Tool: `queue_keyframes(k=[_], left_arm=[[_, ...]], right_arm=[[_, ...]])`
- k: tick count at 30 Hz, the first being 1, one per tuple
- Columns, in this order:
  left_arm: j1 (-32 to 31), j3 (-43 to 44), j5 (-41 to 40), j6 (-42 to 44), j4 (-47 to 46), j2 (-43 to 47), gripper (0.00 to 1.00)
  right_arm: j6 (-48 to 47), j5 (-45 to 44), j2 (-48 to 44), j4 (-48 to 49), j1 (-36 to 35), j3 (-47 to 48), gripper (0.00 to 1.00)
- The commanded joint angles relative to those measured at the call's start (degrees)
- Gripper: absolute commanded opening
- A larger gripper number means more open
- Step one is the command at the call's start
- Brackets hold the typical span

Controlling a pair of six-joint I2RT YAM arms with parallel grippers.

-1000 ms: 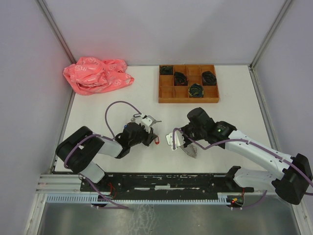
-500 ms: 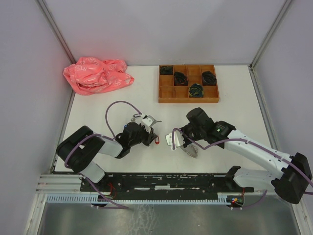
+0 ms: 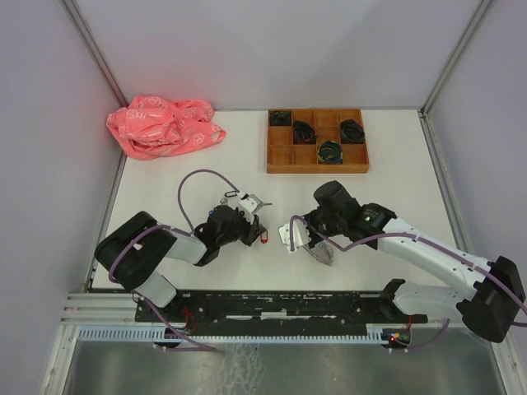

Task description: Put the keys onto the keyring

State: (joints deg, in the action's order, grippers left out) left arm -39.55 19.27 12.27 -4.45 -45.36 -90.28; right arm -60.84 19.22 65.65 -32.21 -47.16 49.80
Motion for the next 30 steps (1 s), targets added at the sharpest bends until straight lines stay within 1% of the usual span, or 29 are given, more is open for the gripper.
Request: queue_keyframes(k=[1,5,8,15,21,23,28,30], left_arm=[[0.3,1.9,1.5,4.0,-3.4,-0.2,0.25],[0.3,2.0,3.4,4.4,-3.4,-0.3,0.29],[0.3,1.9,3.3,4.8,-3.4,-0.1,0.3],[0.7,2.5,2.6,5.5,-2.5,-1.1,0.28],[0.8,3.1,4.4,5.6,-2.4,-3.0,0.26],[0.8,3.2,4.8,5.7,-2.3,-3.4,0.22],[0.8,2.9,5.2,6.2,-2.1,-2.8,0.07],[0.8,2.8,5.3,6.4,-2.0,-1.7,0.03]], right_arm=[[0.5,0.8,-0.1,0.8,-0.3,2.7,0.01],[0.6,0.8,0.0,0.7,-0.3,2.8,0.01],[0.6,0.8,0.1,0.7,-0.3,2.8,0.01],[0.6,1.0,0.2,0.7,-0.3,2.9,0.01],[0.6,1.0,0.4,0.6,-0.3,3.0,0.01],[0.6,1.0,0.4,0.5,-0.3,2.9,0.01],[0.6,1.0,0.4,0.4,-0.3,3.0,0.01],[0.6,0.9,0.4,0.3,-0.3,3.1,0.01]])
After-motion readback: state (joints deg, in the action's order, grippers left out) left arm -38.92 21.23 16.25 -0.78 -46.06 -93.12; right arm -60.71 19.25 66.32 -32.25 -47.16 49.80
